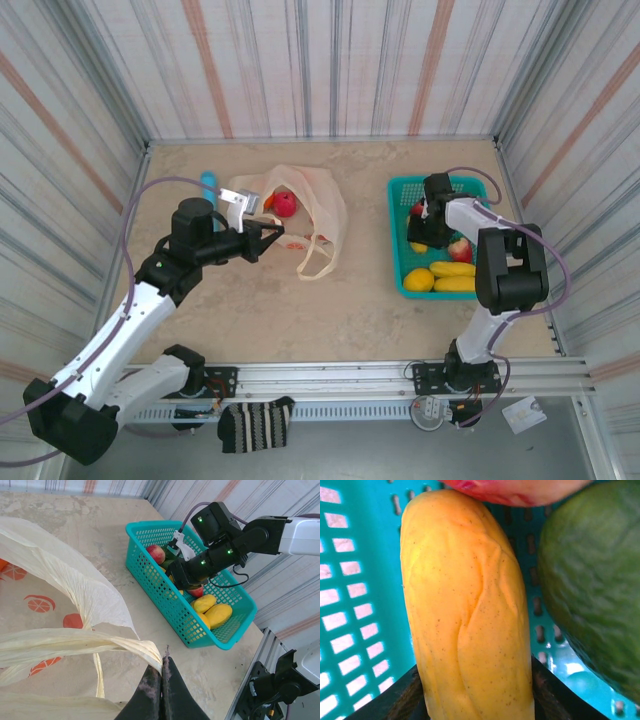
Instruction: Place the fake fruits into the plastic bag and tie a complex knot
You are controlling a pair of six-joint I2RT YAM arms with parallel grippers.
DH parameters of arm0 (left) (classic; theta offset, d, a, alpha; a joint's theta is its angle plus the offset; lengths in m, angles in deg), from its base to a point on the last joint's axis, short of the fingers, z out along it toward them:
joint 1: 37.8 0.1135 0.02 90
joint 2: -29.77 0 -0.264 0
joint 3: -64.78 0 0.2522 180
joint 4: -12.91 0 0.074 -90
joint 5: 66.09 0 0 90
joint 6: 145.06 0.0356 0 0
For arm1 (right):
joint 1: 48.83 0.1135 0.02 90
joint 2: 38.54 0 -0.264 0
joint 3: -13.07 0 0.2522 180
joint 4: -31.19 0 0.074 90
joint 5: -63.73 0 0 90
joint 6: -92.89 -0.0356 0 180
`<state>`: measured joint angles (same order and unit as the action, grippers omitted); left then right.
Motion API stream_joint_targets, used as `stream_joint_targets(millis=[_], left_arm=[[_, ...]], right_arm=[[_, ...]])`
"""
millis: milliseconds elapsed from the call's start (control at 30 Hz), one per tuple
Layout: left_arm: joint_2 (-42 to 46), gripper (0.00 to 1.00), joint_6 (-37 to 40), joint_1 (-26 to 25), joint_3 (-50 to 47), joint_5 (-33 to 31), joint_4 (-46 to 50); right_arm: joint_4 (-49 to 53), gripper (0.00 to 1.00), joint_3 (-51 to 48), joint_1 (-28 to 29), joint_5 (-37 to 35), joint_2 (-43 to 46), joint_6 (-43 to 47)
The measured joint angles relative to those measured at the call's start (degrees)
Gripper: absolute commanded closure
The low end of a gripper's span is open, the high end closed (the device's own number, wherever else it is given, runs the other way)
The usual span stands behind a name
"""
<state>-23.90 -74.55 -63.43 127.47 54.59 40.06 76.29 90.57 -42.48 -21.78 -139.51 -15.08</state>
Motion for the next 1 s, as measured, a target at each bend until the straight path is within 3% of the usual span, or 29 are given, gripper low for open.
stream_joint_targets(millis=[200, 600, 1000], left_arm=[[0.0, 1.0, 0.0, 0.0, 0.0, 0.0, 0.0], [0.0, 1.0, 0.0, 0.0, 0.0, 0.0, 0.0], [0.0, 1.0, 0.1, 0.0, 0.0, -0.1, 0.0]], right_arm=[[0.0, 0.57, -0.4, 0.0, 0.3, 2.4, -1.0], [0.0, 0.58, -1.4, 0.9, 2.5, 24.0, -3.0], [-1.1, 0.59, 0.2, 16.3, 17.9, 25.8, -0.4]])
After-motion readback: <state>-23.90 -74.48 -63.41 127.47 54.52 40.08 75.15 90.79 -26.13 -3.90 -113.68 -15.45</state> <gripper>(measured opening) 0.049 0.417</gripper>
